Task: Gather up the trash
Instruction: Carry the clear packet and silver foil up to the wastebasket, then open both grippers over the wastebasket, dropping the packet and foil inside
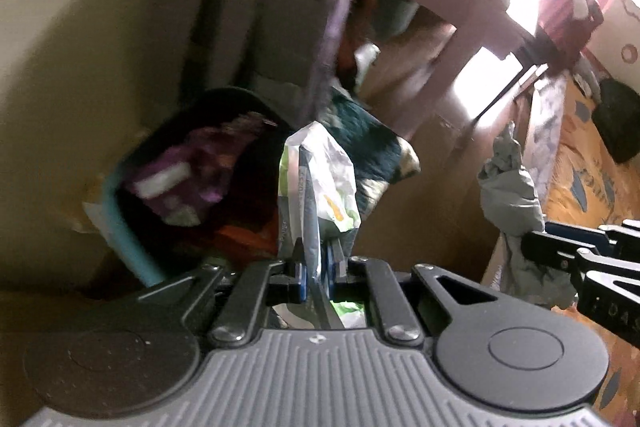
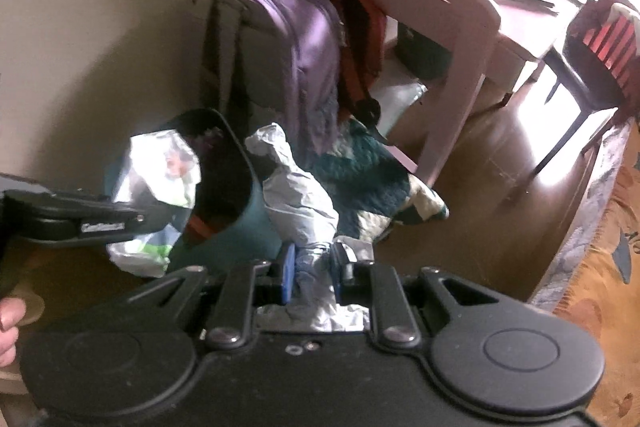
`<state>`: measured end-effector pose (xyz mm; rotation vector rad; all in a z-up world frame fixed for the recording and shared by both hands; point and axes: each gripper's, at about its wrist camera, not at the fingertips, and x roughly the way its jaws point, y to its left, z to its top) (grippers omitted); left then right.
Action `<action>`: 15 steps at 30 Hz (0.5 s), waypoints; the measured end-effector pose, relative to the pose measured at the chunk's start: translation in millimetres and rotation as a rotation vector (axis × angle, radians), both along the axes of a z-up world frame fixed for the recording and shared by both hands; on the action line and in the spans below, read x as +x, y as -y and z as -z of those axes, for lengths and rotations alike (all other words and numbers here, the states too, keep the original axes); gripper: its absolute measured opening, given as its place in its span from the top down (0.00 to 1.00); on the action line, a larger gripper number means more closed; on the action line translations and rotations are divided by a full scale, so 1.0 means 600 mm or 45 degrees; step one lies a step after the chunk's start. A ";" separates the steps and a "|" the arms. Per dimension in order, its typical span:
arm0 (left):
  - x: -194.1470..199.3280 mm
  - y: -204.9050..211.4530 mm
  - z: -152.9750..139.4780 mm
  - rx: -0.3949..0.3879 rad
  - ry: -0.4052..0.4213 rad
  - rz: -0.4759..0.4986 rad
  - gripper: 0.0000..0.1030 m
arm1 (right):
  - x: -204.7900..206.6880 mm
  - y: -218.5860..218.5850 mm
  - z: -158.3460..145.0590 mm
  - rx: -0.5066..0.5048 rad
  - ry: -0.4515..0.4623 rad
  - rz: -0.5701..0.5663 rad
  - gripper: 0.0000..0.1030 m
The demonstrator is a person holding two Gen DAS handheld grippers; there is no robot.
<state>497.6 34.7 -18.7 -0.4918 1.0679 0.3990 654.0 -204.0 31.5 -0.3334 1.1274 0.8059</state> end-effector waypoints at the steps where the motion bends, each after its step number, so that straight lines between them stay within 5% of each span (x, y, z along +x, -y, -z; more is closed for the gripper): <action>1: -0.009 -0.017 0.001 0.002 0.003 -0.005 0.92 | -0.005 -0.018 -0.002 0.002 -0.008 0.007 0.82; 8: -0.056 -0.126 0.036 -0.006 -0.048 0.010 0.92 | -0.044 -0.142 0.021 -0.006 -0.054 0.033 0.82; 15: -0.055 -0.149 0.101 -0.020 -0.126 0.115 0.92 | -0.063 -0.233 0.093 -0.068 -0.091 0.055 0.82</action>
